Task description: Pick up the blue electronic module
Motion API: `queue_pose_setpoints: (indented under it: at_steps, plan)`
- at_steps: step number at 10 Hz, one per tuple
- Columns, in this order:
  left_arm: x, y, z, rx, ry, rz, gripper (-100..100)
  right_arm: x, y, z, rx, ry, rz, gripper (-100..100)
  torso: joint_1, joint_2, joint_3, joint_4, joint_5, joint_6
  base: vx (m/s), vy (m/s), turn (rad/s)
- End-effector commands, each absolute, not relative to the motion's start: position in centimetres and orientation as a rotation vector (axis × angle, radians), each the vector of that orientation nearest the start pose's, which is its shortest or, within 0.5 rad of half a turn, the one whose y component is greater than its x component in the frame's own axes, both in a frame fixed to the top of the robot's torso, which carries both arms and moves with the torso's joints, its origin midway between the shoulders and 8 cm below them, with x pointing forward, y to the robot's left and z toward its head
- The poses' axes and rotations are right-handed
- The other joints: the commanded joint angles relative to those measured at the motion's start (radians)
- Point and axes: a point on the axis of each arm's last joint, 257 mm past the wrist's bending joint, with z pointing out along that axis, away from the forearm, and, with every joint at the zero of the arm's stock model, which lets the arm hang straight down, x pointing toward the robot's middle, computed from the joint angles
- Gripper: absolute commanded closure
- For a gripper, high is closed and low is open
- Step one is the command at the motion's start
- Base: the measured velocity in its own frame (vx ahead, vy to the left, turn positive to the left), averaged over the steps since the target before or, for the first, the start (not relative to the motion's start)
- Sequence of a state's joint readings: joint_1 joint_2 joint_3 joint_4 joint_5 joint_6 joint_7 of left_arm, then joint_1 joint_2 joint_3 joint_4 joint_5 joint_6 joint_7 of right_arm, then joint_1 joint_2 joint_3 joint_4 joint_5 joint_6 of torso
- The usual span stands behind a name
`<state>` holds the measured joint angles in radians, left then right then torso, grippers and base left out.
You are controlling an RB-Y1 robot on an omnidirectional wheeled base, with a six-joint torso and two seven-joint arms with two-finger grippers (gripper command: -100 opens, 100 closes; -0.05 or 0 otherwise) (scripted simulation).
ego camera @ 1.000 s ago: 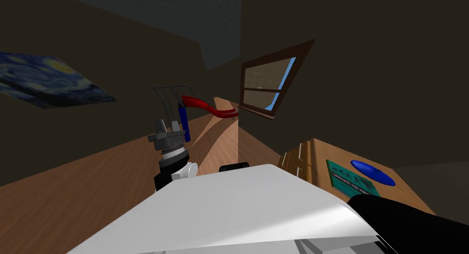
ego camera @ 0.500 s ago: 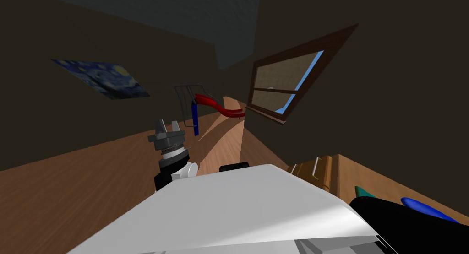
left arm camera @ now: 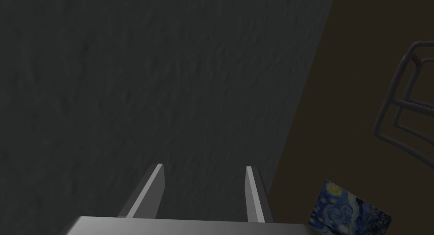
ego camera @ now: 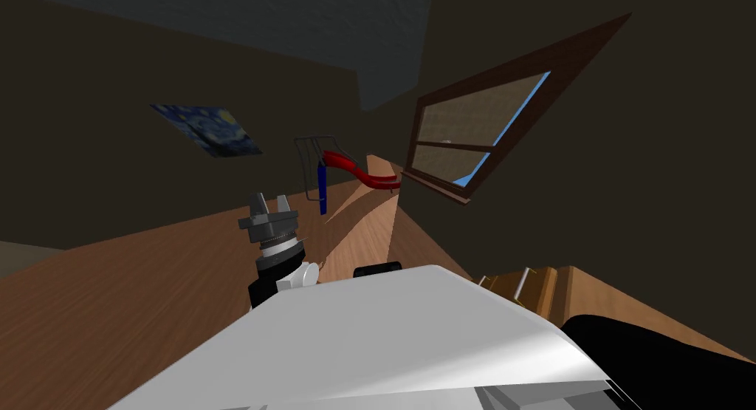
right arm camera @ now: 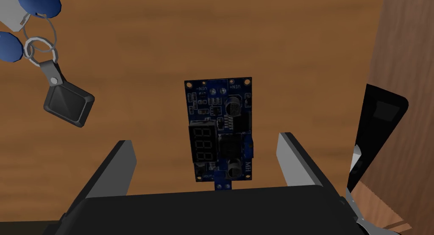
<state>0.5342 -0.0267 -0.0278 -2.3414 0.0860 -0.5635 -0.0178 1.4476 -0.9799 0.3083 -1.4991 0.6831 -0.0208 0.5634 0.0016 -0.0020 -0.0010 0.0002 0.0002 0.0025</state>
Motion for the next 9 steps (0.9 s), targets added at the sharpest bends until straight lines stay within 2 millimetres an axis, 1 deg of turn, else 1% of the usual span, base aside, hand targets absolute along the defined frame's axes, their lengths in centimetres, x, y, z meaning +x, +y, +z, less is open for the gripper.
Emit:
queue_pose_setpoints:
  at_steps: [1, 5, 6, 7, 9]
  plan:
    - [31.7, 28.4, 5.2, -0.651, 0.472, -1.371, 0, -30.8, -47.1, -42.8, -0.482, 3.232, -0.17, -100, 0.0, 0.0, 0.0, 0.0, 0.0, 0.0, -0.025, 0.0, 0.1]
    - [31.7, 28.4, 5.2, -0.651, 0.472, -1.371, 0, -31.0, -46.7, -44.7, -0.437, 3.238, -0.164, -100, 0.001, 0.002, 0.001, 0.001, 0.0, 0.0, -0.04, 0.007, 0.078]
    - [31.7, 28.4, 5.2, -0.651, 0.471, -1.371, 0, -30.9, -46.8, -44.4, -0.444, 3.237, -0.165, -100, 0.001, 0.002, 0.001, 0.001, 0.0, 0.0, -0.014, 0.004, 0.018]
    - [31.7, 28.4, 5.2, -0.651, 0.472, -1.371, 0, -30.9, -46.8, -44.4, -0.443, 3.238, -0.164, 100, 0.0, 0.002, 0.002, 0.001, -0.001, 0.001, -0.001, 0.004, -0.012]
    - [31.7, 28.4, 5.2, -0.651, 0.472, -1.371, 0, -31.0, -46.7, -44.4, -0.447, 3.237, -0.161, 100, -0.002, 0.001, 0.001, 0.001, -0.002, 0.001, 0.0, 0.0, 0.0]
